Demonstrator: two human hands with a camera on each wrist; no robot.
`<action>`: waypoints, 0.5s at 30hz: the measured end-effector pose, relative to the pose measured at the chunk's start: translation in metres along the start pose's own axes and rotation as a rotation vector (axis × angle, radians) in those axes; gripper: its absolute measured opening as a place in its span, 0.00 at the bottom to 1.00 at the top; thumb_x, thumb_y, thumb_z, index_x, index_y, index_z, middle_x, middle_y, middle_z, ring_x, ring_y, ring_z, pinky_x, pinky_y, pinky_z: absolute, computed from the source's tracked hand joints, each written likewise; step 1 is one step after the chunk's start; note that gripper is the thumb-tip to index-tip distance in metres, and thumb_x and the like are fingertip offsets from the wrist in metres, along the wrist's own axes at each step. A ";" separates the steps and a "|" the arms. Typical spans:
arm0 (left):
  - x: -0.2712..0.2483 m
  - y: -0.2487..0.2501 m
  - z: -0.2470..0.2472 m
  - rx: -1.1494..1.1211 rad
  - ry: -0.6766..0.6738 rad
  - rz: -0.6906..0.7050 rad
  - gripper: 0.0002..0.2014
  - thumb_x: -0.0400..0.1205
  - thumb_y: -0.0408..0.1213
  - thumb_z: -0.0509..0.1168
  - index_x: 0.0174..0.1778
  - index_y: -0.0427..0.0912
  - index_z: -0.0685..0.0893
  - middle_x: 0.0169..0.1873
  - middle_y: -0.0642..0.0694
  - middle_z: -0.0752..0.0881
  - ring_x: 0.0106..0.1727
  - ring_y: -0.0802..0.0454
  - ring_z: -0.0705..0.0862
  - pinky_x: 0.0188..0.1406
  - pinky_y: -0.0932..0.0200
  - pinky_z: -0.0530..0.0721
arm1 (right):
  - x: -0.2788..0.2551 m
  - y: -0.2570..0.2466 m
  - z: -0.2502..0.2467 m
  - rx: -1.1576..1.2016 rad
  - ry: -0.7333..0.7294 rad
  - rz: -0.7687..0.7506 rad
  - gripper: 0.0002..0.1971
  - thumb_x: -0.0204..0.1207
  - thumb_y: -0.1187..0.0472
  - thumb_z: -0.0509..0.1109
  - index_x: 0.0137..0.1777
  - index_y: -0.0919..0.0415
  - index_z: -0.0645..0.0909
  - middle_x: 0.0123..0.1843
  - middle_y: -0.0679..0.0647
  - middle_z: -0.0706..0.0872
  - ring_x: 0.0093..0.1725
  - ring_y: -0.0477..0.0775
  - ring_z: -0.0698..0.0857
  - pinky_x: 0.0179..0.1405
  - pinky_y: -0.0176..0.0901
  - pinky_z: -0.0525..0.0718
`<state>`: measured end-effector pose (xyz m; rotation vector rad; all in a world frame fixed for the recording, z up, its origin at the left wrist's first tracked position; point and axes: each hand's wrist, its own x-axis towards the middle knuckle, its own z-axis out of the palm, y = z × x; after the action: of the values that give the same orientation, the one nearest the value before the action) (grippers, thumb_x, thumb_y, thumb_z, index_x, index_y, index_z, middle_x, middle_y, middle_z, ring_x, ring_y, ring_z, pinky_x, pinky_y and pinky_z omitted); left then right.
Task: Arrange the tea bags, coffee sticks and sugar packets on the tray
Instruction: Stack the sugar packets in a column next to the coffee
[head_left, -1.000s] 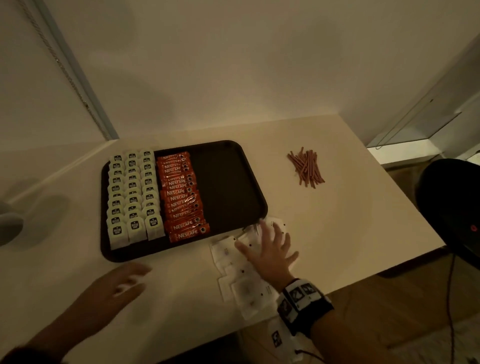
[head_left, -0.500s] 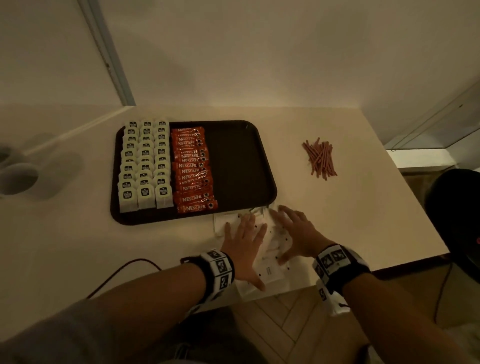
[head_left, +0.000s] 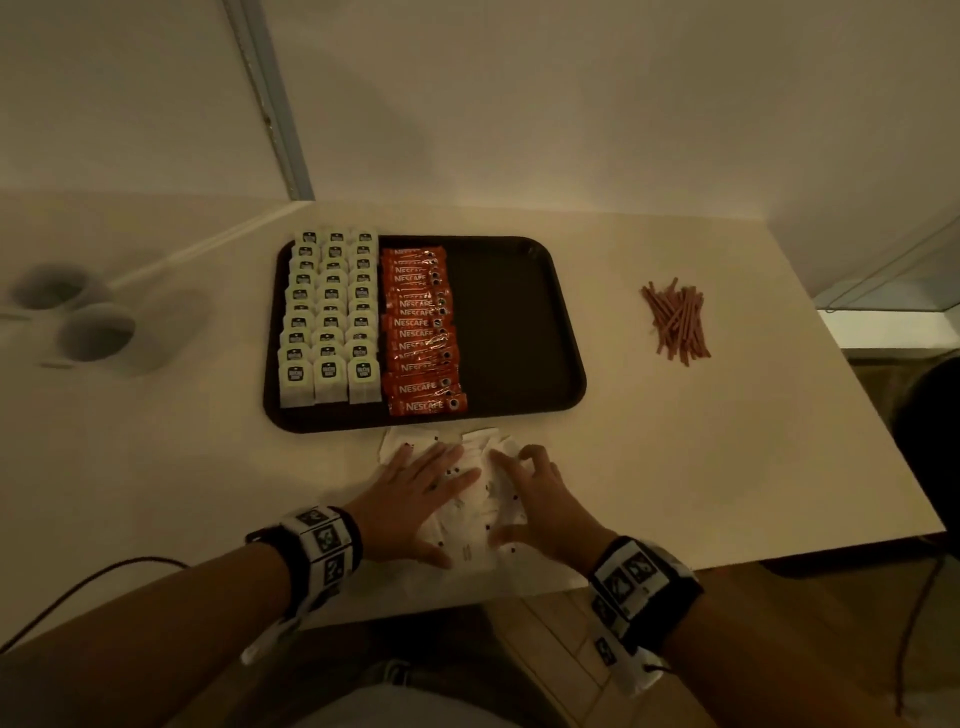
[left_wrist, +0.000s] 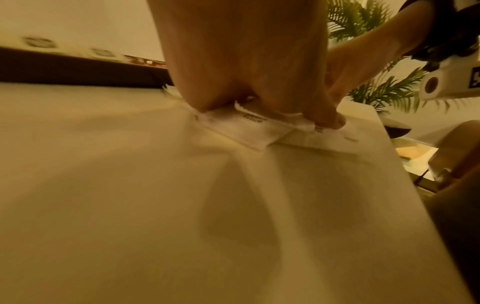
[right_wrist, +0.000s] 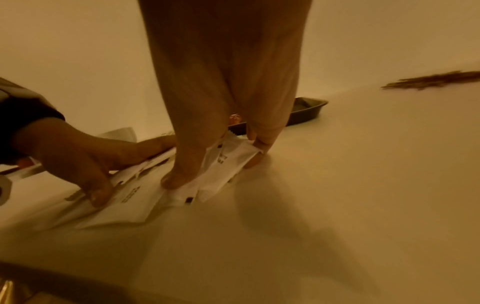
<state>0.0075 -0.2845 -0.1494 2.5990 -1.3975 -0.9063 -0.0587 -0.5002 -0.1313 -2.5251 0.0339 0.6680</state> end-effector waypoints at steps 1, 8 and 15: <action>-0.008 -0.008 0.003 -0.002 0.003 -0.001 0.50 0.70 0.76 0.54 0.66 0.71 0.18 0.75 0.54 0.22 0.76 0.53 0.22 0.70 0.50 0.18 | 0.003 -0.008 0.003 0.033 -0.007 -0.008 0.52 0.62 0.48 0.81 0.81 0.45 0.52 0.75 0.51 0.53 0.73 0.57 0.63 0.73 0.50 0.71; -0.043 -0.039 0.017 -0.060 0.079 -0.030 0.42 0.66 0.81 0.42 0.65 0.78 0.20 0.78 0.57 0.28 0.79 0.54 0.26 0.73 0.50 0.22 | 0.025 -0.036 -0.009 -0.036 -0.145 -0.086 0.64 0.54 0.55 0.86 0.82 0.42 0.44 0.82 0.47 0.40 0.74 0.59 0.69 0.69 0.48 0.76; -0.049 -0.038 0.016 -0.115 0.112 -0.057 0.44 0.66 0.78 0.47 0.71 0.76 0.28 0.79 0.58 0.32 0.77 0.58 0.26 0.70 0.55 0.19 | 0.043 -0.052 -0.017 -0.447 -0.098 -0.137 0.57 0.54 0.38 0.82 0.81 0.47 0.54 0.79 0.52 0.60 0.76 0.59 0.62 0.75 0.56 0.64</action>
<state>0.0070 -0.2208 -0.1515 2.5720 -1.2123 -0.8082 -0.0055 -0.4592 -0.1142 -2.8770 -0.3567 0.8150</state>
